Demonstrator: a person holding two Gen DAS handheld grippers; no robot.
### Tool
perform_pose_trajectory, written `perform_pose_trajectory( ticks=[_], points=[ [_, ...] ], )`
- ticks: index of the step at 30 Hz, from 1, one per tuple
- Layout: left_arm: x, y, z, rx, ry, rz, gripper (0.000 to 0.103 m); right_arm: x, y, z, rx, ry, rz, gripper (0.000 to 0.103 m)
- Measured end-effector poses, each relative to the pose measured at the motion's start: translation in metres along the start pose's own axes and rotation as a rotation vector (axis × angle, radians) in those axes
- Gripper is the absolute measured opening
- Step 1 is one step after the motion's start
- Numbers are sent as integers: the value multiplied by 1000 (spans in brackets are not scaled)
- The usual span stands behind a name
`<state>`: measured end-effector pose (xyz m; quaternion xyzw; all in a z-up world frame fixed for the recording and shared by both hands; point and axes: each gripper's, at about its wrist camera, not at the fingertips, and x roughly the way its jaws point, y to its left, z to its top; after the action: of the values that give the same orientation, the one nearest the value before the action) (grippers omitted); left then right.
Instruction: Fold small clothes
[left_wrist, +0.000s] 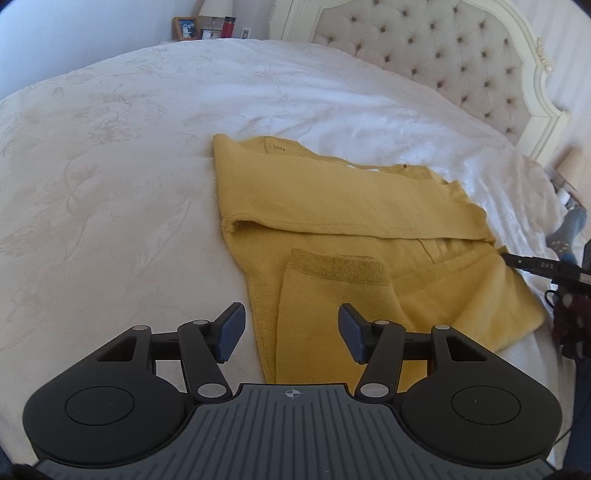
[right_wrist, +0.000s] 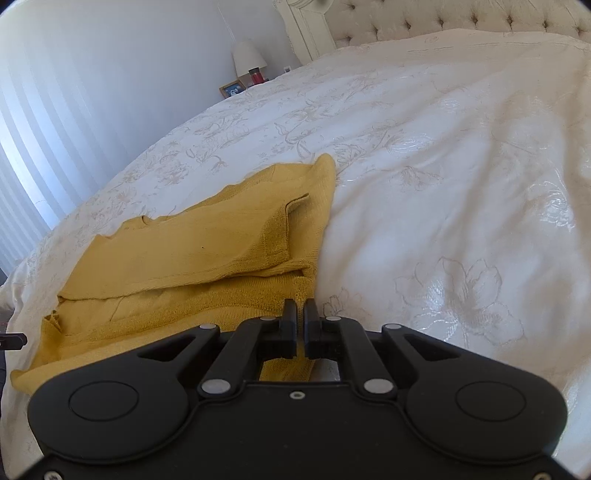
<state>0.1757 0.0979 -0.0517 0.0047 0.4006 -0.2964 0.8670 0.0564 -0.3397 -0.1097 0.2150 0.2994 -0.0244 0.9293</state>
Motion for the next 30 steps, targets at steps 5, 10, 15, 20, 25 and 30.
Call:
perform_pose_trajectory(
  ticks=[5, 10, 15, 20, 25, 30],
  points=[
    [14, -10, 13, 49, -25, -15, 54, -1, -2, -1, 4, -6, 7, 12],
    [32, -22, 19, 144, 3, -11, 54, 0, -2, -2, 2, -5, 8, 13],
    [52, -16, 16, 129, 65, -7, 54, 2, -3, -2, 9, -4, 13, 15],
    [53, -14, 15, 92, 51, -32, 51, 3, -3, -3, 14, -2, 16, 16],
    [46, -25, 7, 122, 3, -18, 10, 2, -5, -4, 18, -7, 19, 17],
    [22, -35, -2, 107, -121, 49, 7, -7, 3, -5, -28, -30, 18, 12]
  ],
)
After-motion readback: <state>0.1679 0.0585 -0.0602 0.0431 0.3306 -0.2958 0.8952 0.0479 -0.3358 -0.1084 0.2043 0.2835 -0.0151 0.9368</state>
